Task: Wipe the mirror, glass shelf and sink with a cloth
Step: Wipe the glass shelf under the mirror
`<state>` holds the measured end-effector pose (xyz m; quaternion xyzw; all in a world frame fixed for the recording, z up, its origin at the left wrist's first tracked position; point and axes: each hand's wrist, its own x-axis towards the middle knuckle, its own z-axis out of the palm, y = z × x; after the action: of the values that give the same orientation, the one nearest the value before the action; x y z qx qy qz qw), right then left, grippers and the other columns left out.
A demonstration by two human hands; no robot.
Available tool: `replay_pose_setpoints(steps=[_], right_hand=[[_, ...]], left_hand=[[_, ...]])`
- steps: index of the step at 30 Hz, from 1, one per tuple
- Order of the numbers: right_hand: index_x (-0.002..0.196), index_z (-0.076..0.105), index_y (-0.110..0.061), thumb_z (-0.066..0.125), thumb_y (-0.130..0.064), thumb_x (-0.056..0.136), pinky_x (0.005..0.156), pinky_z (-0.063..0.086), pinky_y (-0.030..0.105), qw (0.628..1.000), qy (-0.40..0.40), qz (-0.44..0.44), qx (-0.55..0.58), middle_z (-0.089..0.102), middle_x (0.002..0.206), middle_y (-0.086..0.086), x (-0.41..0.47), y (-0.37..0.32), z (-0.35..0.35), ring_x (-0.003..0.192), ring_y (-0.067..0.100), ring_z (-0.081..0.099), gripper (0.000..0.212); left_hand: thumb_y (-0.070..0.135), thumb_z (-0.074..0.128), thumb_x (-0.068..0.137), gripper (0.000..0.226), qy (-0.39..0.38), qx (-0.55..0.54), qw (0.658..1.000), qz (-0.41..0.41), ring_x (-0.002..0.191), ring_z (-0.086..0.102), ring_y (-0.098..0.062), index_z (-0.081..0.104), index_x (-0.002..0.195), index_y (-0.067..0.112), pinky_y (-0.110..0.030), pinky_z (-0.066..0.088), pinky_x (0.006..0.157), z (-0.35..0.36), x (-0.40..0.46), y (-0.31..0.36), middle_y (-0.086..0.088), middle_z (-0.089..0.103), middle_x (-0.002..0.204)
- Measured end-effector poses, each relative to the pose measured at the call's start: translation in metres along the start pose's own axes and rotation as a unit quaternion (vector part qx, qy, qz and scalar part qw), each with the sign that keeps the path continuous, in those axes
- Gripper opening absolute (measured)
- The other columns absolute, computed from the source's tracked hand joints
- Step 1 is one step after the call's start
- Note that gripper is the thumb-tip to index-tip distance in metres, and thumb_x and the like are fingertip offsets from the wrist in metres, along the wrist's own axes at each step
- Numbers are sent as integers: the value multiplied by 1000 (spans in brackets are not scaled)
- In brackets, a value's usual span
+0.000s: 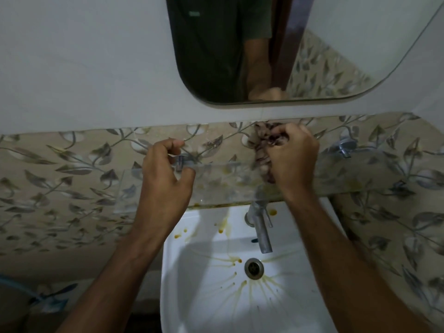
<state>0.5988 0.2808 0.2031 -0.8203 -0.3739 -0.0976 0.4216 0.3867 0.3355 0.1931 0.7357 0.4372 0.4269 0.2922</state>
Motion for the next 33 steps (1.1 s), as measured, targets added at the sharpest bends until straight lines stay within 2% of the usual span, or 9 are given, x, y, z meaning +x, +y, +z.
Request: replay_pose_setpoints(steps=[4, 7, 10, 13, 15, 20, 24, 27, 33], right_hand=[[99, 75, -14, 72, -6, 84, 68, 47, 12, 998, -26, -23, 45, 65, 100, 4, -8, -5, 5, 85, 15, 59, 17], [102, 74, -10, 64, -2, 87, 74, 51, 23, 1000, 13, -10, -13, 63, 100, 8, 2, 12, -3, 92, 23, 61, 20], [105, 69, -6, 65, -2, 86, 82, 50, 32, 997, 33, 19, -60, 63, 106, 11, 3, 16, 1, 100, 27, 59, 20], [106, 66, -6, 65, 2, 85, 87, 52, 35, 999, -4, 20, -36, 62, 109, 10, -10, -3, 19, 103, 26, 58, 23], [108, 68, -5, 64, 5, 82, 89, 51, 36, 999, -39, -18, -24, 63, 109, 11, -19, -13, 28, 103, 28, 58, 28], [110, 74, -12, 72, -1, 81, 79, 56, 33, 989, -110, -104, -2, 63, 105, 7, -21, 0, 17, 95, 25, 61, 32], [117, 73, -18, 75, -13, 83, 88, 56, 39, 991, -103, -54, -63, 60, 113, 7, -17, 10, 12, 103, 26, 58, 34], [115, 73, -16, 73, -17, 84, 86, 54, 39, 988, -128, -72, -46, 62, 108, 10, -25, -2, 17, 100, 29, 59, 32], [117, 67, -21, 71, -27, 87, 82, 54, 39, 970, -189, -154, -11, 57, 105, 7, -62, -44, 40, 98, 28, 56, 31]], left_hand=[[13, 61, 85, 44, -5, 6, 1000, 8, 101, 51, -2, 48, 122, 33, -11, 39, 80, 2, 3, 0, 9, 51, 116], [11, 62, 86, 43, 4, 14, 1000, 10, 100, 51, -5, 48, 122, 30, -6, 39, 81, -5, 5, -3, 8, 52, 116], [8, 62, 84, 45, 14, 30, 999, 6, 100, 50, -8, 48, 122, 28, -12, 39, 83, -12, 1, -9, 6, 52, 115], [8, 62, 84, 45, 14, 40, 999, -8, 99, 50, -10, 49, 122, 28, -12, 38, 80, -15, -3, -15, 5, 52, 115], [8, 62, 84, 44, 18, 48, 999, -14, 99, 51, -13, 50, 122, 26, -16, 39, 80, -18, -3, -18, 4, 53, 114], [17, 60, 84, 42, 53, 134, 989, -11, 106, 48, -13, 52, 124, 24, -25, 37, 87, -29, -3, -26, 7, 51, 111], [19, 59, 84, 38, 52, 159, 986, -21, 108, 45, -15, 54, 121, 21, -21, 31, 88, -29, -6, -28, 5, 51, 110], [18, 60, 85, 36, 50, 166, 985, -21, 109, 44, -18, 56, 121, 17, -20, 29, 86, -25, -11, -25, -1, 53, 111], [23, 61, 85, 39, 74, 217, 973, -31, 113, 44, -27, 56, 122, 11, -38, 40, 94, -25, -15, -22, -10, 53, 116]])
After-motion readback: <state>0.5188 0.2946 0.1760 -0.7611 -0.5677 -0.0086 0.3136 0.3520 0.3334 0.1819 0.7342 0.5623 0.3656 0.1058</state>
